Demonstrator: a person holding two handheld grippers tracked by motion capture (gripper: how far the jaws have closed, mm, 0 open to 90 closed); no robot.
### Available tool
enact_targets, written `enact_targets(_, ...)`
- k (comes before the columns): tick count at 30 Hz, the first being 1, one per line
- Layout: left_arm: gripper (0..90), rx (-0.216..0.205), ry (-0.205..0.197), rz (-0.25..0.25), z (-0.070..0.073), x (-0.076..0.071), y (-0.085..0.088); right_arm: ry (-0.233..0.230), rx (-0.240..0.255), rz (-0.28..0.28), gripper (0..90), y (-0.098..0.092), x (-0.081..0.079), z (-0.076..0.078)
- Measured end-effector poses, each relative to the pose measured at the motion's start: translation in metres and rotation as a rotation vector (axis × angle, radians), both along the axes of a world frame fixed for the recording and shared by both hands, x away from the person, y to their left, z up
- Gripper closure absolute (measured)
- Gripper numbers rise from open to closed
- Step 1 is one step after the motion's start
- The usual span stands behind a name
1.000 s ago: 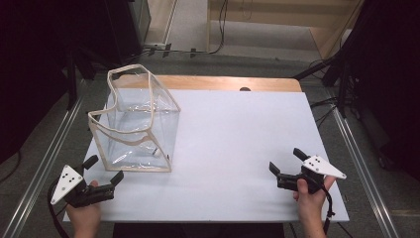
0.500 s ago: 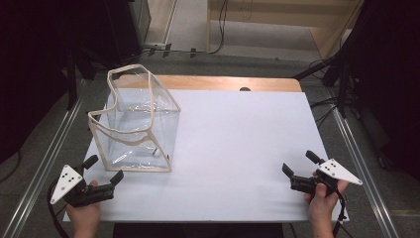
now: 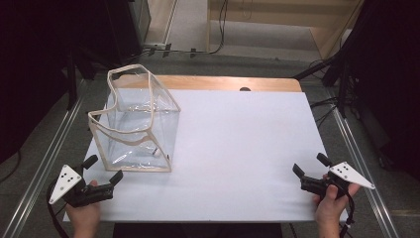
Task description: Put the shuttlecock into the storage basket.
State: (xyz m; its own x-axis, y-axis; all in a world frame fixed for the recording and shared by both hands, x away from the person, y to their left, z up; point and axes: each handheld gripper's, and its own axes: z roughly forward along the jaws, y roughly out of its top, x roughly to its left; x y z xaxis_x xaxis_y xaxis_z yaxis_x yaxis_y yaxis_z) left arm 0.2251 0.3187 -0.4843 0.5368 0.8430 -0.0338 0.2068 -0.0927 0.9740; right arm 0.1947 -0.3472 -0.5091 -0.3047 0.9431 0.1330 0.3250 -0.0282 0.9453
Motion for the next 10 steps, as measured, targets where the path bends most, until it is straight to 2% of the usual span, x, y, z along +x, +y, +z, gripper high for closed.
enact_targets(3,0.0,0.003,0.0,0.0,0.0,0.0001,-0.0006,-0.006,0.02,-0.002,0.0,-0.003,-0.0001,-0.0011)
enact_targets(4,0.0,0.002,0.0,-0.001,0.0,0.0,-0.0004,0.005,0.033,0.0,0.0,-0.0031,-0.0001,-0.0018)
enact_targets(10,0.0,-0.001,0.002,-0.001,0.0,-0.0001,-0.0003,0.01,0.017,0.001,0.0,-0.0003,0.0034,-0.0037)
